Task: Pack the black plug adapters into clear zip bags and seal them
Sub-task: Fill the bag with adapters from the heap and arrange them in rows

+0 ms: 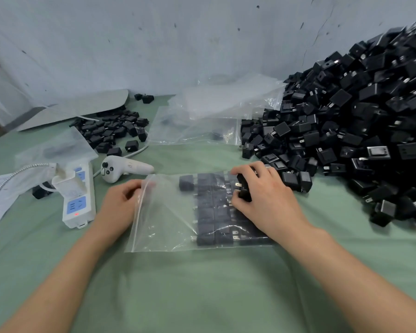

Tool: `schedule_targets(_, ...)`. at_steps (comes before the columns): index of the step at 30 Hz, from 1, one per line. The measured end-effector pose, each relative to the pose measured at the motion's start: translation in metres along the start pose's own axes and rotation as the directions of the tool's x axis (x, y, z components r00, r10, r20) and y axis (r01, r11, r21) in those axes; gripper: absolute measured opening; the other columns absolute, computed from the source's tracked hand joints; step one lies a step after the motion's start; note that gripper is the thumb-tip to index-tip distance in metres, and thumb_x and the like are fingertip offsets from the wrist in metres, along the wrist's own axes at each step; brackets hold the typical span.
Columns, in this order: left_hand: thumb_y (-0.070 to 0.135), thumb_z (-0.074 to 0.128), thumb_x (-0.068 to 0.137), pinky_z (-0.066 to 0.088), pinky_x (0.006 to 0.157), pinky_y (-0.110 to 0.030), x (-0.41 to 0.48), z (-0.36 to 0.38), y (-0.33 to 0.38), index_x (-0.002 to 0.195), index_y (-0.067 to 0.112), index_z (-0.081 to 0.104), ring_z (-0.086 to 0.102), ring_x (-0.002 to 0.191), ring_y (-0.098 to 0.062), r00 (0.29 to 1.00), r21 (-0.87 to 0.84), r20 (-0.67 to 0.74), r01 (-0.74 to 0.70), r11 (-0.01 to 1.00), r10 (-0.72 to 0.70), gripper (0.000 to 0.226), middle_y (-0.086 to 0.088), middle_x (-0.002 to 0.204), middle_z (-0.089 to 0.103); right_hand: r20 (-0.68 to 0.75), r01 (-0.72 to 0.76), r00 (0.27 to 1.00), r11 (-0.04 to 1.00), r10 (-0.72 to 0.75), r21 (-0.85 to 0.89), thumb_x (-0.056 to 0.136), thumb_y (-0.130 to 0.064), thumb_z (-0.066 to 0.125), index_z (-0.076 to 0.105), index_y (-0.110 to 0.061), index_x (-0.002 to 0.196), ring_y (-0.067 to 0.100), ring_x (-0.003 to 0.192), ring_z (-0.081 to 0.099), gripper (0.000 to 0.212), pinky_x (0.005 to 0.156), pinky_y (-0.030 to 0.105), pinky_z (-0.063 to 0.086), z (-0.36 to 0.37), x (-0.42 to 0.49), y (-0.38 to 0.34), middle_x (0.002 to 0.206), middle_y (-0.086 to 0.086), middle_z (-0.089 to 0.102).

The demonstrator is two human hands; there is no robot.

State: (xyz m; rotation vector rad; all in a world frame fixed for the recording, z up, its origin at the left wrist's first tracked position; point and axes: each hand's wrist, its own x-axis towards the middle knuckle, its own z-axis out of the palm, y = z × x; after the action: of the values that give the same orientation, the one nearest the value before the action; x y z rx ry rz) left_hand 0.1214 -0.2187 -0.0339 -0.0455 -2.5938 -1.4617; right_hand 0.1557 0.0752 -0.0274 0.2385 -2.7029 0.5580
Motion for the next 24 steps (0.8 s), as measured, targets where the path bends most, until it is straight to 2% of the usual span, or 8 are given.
schedule_targets(4, -0.001, 0.045, 0.095, 0.045, 0.068, -0.015, -0.007, -0.015, 0.029, 0.086, 0.028, 0.069, 0.058, 0.081, -0.016, 0.950, -0.108, -0.312, -0.024, 0.994, -0.011, 0.039, 0.001, 0.085, 0.068, 0.066, -0.162, 0.987, 0.861, 0.149, 0.483, 0.087, -0.026, 0.065, 0.057, -0.039, 0.117, 0.017, 0.096, 0.057, 0.033, 0.079, 0.033, 0.052, -0.016, 0.002, -0.009, 0.113, -0.009, 0.061)
schedule_targets(6, 0.001, 0.047, 0.095, 0.044, 0.063, -0.010, -0.014, -0.014, 0.056, 0.089, 0.028, 0.068, 0.058, 0.074, -0.010, 0.954, -0.112, -0.288, -0.118, 0.987, 0.082, 0.035, 0.008, 0.078, 0.068, 0.317, -0.376, 0.921, 0.300, 0.226, 0.877, 0.090, -0.019, 0.065, 0.063, -0.034, 0.113, 0.016, 0.075, 0.062, 0.027, 0.062, 0.031, 0.052, -0.030, 0.006, -0.022, 0.111, 0.004, 0.071)
schedule_targets(8, 0.015, 0.054, 0.097, 0.046, 0.065, -0.010, -0.029, -0.002, 0.084, 0.099, 0.030, 0.069, 0.059, 0.070, -0.003, 0.968, -0.105, -0.126, -0.231, 0.967, 0.217, 0.021, 0.008, 0.081, 0.069, 0.511, -0.478, 0.856, -0.263, 0.072, 0.838, 0.093, -0.019, 0.061, 0.064, -0.023, 0.118, 0.017, 0.072, 0.062, 0.025, 0.052, 0.029, 0.046, -0.039, 0.005, -0.031, 0.114, 0.011, 0.072)
schedule_targets(9, 0.026, 0.056, 0.095, 0.046, 0.065, -0.011, -0.038, 0.007, 0.095, 0.105, 0.033, 0.068, 0.059, 0.070, -0.001, 0.960, -0.094, -0.025, -0.280, 0.955, 0.279, 0.016, 0.010, 0.084, 0.068, 0.539, -0.500, 0.842, -0.373, 0.003, 0.782, 0.093, -0.021, 0.061, 0.064, -0.020, 0.120, 0.017, 0.073, 0.062, 0.027, 0.052, 0.028, 0.044, -0.041, 0.003, -0.033, 0.116, 0.011, 0.072)
schedule_targets(13, 0.050, 0.062, 0.088, 0.043, 0.071, -0.009, -0.064, 0.046, 0.113, 0.125, 0.042, 0.056, 0.060, 0.087, -0.005, 0.900, 0.028, 0.189, -0.405, 0.914, 0.393, 0.039, 0.026, 0.100, 0.059, 0.578, -0.565, 0.813, -0.339, -0.074, 0.752, 0.090, -0.031, 0.064, 0.077, -0.020, 0.107, 0.016, 0.073, 0.065, 0.023, 0.057, 0.028, 0.050, -0.038, -0.005, -0.039, 0.099, 0.006, 0.074)
schedule_targets(16, 0.043, 0.066, 0.091, 0.043, 0.074, -0.011, -0.066, 0.057, 0.111, 0.127, 0.044, 0.053, 0.061, 0.092, -0.003, 0.927, 0.013, 0.133, -0.355, 0.935, 0.350, 0.038, 0.027, 0.099, 0.062, 0.556, -0.557, 0.829, -0.191, -0.066, 0.808, 0.087, -0.034, 0.067, 0.080, -0.020, 0.091, 0.014, 0.071, 0.063, 0.019, 0.058, 0.029, 0.050, -0.035, -0.007, -0.041, 0.085, 0.003, 0.070)
schedule_targets(18, 0.041, 0.065, 0.092, 0.044, 0.070, -0.013, -0.063, 0.058, 0.108, 0.117, 0.044, 0.057, 0.062, 0.085, -0.006, 0.944, 0.005, 0.089, -0.320, 0.948, 0.318, 0.026, 0.018, 0.091, 0.067, 0.532, -0.538, 0.843, -0.141, -0.079, 0.831, 0.085, -0.033, 0.068, 0.078, -0.020, 0.103, 0.013, 0.075, 0.063, 0.024, 0.058, 0.030, 0.049, -0.033, -0.007, -0.042, 0.090, 0.004, 0.068)
schedule_targets(24, 0.010, 0.059, 0.097, 0.054, 0.060, -0.027, -0.044, 0.041, 0.093, 0.112, 0.031, 0.061, 0.065, 0.069, -0.011, 0.994, -0.338, 0.045, -0.079, 0.938, 0.100, 0.026, 0.000, 0.086, 0.074, 0.486, -0.489, 0.872, 0.044, 0.065, 0.871, 0.074, -0.038, 0.076, 0.071, -0.044, 0.112, 0.011, 0.082, 0.067, 0.039, 0.060, 0.030, 0.052, -0.029, -0.005, -0.037, 0.109, 0.003, 0.073)
